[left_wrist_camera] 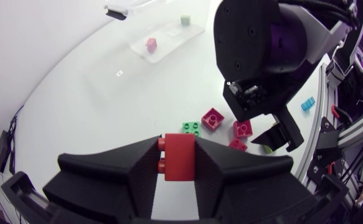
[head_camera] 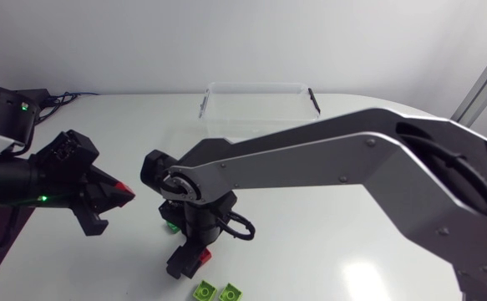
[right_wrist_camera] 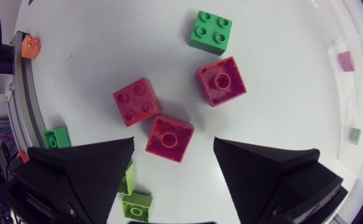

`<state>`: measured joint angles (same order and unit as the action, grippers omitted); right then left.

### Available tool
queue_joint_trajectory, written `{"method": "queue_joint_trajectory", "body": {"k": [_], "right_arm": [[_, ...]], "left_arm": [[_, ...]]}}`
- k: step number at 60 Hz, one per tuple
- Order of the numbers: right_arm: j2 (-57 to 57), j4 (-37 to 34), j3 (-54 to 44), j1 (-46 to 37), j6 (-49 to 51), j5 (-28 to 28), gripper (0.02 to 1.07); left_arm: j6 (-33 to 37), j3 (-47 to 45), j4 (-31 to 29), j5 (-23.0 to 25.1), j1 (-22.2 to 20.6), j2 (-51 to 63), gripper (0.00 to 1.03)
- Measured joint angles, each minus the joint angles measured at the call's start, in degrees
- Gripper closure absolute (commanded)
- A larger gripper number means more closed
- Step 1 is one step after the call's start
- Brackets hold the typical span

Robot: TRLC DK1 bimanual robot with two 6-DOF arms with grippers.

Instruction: Place the duplo bricks in the container

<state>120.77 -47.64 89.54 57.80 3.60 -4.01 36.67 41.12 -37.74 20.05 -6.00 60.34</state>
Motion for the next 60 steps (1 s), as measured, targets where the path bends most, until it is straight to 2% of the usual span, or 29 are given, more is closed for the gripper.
{"method": "queue_joint_trajectory", "body": {"k": [4,13,30,41,50,60], "right_arm": [[0.57,-0.04,0.28,0.13,-0.02,0.0,0.42],[1.44,-0.22,0.31,0.37,-0.39,0.0,0.81],[0.0,1.27,-1.73,0.31,-1.27,0.2,0.81],[-6.58,1.49,-6.34,-2.08,-1.51,1.4,0.81],[-13.62,1.99,-9.35,-5.09,-2.03,2.45,0.81],[-21.0,2.14,-12.2,-9.64,-2.36,2.8,0.81]], "left_arm": [[0.0,0.83,-0.02,0.81,0.74,0.0,0.76],[0.02,2.75,-0.09,1.97,2.23,0.02,0.76],[0.0,8.41,-0.46,3.93,4.42,2.89,0.76],[-0.79,13.22,1.2,5.05,4.31,6.95,0.75],[-3.45,16.81,3.96,5.14,2.49,10.05,0.75],[-7.39,20.33,8.68,5.2,-1.86,14.8,0.75]]}}
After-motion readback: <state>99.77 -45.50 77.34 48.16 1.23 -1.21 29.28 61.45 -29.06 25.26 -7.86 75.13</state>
